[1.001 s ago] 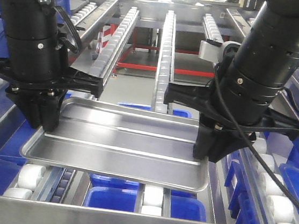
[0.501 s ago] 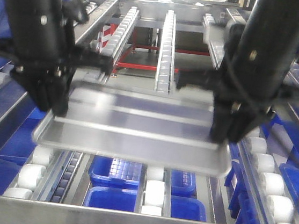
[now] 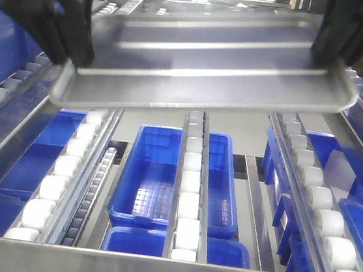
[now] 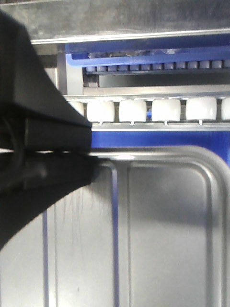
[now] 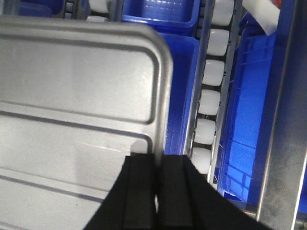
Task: Grab silver tray and stack on right shelf
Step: 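Lift the silver tray up off the shelf with both grippers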
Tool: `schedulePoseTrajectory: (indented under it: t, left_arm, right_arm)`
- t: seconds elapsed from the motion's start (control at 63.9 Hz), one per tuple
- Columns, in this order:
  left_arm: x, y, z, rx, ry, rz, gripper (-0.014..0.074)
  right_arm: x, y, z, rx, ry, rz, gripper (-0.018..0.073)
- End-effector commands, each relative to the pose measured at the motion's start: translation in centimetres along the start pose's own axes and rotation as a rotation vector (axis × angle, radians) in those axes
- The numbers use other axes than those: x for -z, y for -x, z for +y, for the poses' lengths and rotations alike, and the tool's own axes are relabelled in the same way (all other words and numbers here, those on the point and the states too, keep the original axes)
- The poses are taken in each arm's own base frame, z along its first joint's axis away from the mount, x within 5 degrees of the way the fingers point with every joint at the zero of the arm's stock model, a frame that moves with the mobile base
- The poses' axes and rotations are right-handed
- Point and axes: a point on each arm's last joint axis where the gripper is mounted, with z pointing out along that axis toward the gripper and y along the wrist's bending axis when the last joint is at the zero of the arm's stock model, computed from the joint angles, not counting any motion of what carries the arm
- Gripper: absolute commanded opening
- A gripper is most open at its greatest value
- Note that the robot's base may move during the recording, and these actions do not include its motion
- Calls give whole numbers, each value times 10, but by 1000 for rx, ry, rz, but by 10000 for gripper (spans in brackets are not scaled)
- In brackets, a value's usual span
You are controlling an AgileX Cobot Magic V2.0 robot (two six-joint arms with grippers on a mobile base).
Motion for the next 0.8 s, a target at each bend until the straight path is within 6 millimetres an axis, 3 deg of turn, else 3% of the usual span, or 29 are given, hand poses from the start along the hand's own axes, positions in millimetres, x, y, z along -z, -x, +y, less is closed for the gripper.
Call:
schedulePoseTrajectory:
  t: [0.0,0.141,0.782]
  left_arm:
    - [35,6,-1,-8,-59,-110,-92]
    - [48,7,3,-19,-50,-151,-92]
    - [48,11,8,-60,6,-191,-93]
  right_arm:
    - [30,11,0,28,45,-130,58]
    - [33,10,-1,29,37,-127,58]
    - [32,9,-1,29,35,-122,58]
